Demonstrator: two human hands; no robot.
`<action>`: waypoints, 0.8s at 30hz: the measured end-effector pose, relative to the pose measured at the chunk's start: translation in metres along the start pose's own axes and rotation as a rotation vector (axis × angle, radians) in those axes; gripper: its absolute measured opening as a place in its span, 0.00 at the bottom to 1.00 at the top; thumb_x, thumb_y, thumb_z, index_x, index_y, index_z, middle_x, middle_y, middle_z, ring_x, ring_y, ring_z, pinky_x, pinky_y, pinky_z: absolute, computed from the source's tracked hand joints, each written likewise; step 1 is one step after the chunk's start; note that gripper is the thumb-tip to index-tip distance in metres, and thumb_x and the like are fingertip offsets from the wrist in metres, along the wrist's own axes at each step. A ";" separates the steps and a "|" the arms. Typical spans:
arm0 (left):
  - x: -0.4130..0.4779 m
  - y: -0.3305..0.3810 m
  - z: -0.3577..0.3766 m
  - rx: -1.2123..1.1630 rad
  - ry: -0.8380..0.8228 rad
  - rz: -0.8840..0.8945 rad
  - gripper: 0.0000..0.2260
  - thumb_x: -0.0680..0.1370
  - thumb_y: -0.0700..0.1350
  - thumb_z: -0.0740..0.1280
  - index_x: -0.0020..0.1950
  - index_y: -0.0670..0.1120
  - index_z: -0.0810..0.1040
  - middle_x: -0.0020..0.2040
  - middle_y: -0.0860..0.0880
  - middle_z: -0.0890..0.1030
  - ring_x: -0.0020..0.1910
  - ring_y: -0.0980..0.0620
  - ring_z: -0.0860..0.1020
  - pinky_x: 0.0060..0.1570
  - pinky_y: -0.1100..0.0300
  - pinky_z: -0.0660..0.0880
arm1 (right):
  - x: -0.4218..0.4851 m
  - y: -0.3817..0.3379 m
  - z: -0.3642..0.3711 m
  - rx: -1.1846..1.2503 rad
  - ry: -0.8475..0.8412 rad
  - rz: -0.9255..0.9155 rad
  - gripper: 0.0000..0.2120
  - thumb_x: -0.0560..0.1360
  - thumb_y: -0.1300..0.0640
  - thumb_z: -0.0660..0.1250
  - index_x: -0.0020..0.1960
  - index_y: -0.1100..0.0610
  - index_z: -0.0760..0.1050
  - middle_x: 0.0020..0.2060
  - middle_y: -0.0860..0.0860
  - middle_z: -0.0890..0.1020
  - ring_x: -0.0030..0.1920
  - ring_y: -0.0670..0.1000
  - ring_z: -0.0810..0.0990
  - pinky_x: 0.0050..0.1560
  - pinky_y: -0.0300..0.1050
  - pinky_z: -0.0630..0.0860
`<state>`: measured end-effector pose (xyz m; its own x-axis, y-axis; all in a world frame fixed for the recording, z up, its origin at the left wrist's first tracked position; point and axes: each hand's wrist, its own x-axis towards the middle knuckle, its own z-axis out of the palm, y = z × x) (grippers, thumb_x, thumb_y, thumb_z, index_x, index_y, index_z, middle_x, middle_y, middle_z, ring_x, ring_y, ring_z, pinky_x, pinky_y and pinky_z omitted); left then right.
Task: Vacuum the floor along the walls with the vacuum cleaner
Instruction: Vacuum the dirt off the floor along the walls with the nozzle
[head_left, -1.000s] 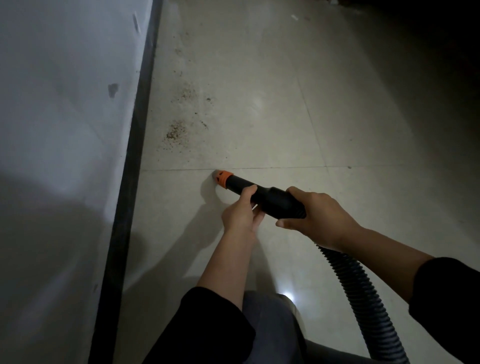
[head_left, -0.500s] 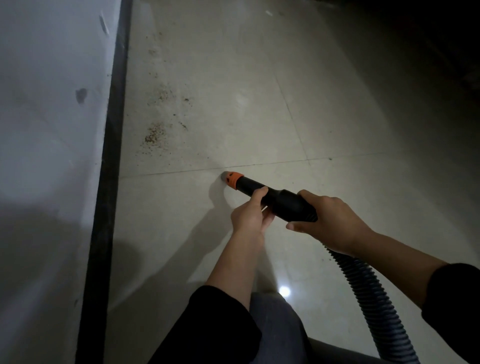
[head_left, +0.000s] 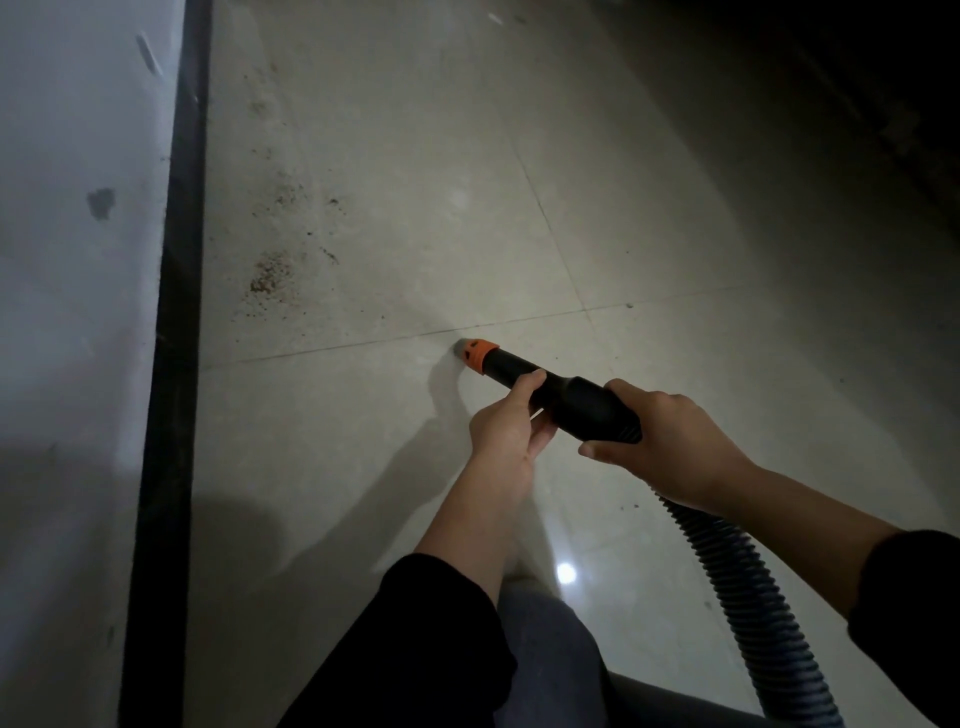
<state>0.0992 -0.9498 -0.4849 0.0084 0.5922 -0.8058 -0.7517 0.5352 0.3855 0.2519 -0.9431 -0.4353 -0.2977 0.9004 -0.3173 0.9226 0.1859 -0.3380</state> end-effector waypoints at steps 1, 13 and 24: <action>-0.001 -0.001 0.000 0.001 -0.001 -0.004 0.14 0.75 0.43 0.74 0.56 0.39 0.78 0.51 0.43 0.84 0.45 0.50 0.84 0.40 0.62 0.82 | -0.001 0.002 0.000 0.001 -0.001 -0.001 0.18 0.72 0.41 0.71 0.53 0.51 0.72 0.35 0.48 0.78 0.36 0.49 0.77 0.37 0.47 0.74; -0.026 -0.019 -0.001 0.034 0.050 -0.109 0.13 0.73 0.40 0.74 0.55 0.37 0.77 0.48 0.40 0.84 0.42 0.47 0.84 0.45 0.55 0.82 | -0.026 0.027 -0.018 0.145 -0.162 -0.082 0.17 0.68 0.41 0.73 0.54 0.45 0.75 0.37 0.49 0.81 0.35 0.45 0.78 0.37 0.41 0.75; -0.029 -0.012 -0.011 0.012 0.064 -0.155 0.18 0.73 0.39 0.73 0.61 0.37 0.76 0.51 0.39 0.83 0.47 0.44 0.83 0.35 0.54 0.82 | -0.025 0.019 -0.013 0.172 -0.192 -0.111 0.16 0.69 0.43 0.74 0.54 0.45 0.76 0.38 0.47 0.82 0.38 0.45 0.80 0.43 0.45 0.77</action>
<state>0.1010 -0.9795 -0.4712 0.0811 0.4623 -0.8830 -0.7367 0.6245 0.2593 0.2798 -0.9568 -0.4220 -0.4512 0.7839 -0.4265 0.8313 0.1955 -0.5202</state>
